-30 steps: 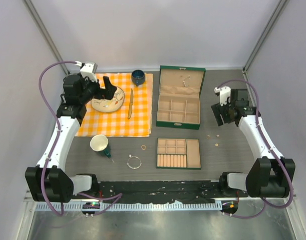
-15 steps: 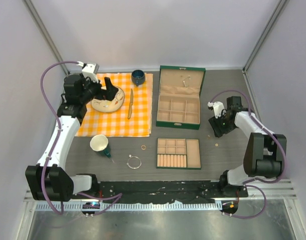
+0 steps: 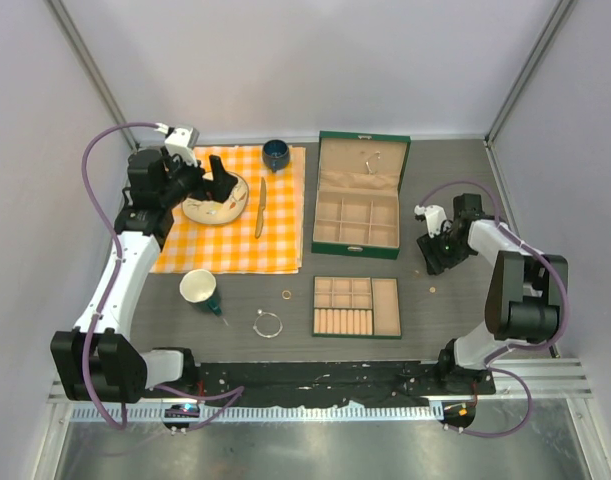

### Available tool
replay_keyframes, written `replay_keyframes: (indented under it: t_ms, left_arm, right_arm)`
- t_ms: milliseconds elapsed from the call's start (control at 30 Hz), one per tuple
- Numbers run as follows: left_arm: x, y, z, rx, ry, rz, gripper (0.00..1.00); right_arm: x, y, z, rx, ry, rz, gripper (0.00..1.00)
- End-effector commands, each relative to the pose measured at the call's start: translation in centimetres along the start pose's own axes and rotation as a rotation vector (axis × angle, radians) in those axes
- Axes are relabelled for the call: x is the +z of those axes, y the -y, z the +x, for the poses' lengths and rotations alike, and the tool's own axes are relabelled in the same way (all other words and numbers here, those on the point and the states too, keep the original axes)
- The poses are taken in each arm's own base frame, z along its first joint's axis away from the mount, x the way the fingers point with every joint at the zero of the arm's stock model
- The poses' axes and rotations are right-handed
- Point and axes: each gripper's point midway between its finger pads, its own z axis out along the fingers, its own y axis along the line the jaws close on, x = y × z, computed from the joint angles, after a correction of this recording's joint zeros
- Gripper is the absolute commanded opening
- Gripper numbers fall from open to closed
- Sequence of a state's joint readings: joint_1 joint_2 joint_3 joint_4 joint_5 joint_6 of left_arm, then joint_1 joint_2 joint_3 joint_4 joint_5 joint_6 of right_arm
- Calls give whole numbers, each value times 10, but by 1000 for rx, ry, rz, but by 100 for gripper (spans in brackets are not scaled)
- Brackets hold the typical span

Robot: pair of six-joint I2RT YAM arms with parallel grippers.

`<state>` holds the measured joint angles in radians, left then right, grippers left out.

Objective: Organize the mixed jewelry

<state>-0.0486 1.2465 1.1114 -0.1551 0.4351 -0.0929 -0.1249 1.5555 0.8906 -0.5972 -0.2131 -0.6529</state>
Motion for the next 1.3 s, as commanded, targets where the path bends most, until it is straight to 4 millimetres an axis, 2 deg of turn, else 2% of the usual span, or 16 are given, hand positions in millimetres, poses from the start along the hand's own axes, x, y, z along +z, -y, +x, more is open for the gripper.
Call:
replay_keyframes:
  t_ms: [0, 300, 600, 867, 900, 1267]
  left_arm:
    - [0, 5, -1, 20, 6, 29, 100]
    - [0, 5, 0, 22, 3, 30, 100]
    - [-1, 5, -1, 27, 7, 27, 100]
    - [-2, 7, -2, 28, 11, 32, 100]
    - [-3, 7, -1, 27, 10, 30, 100]
    - [-1, 6, 0, 26, 8, 33, 100]
  right_arm:
    - [-1, 9, -16, -14, 48, 3, 53]
    - [4, 10, -11, -6, 33, -12, 46]
    - [5, 5, -7, -4, 23, -38, 28]
    - [0, 5, -4, -8, 11, -28, 22]
    - [-1, 5, -4, -8, 9, -22, 18]
    - [-18, 7, -12, -10, 22, -12, 5]
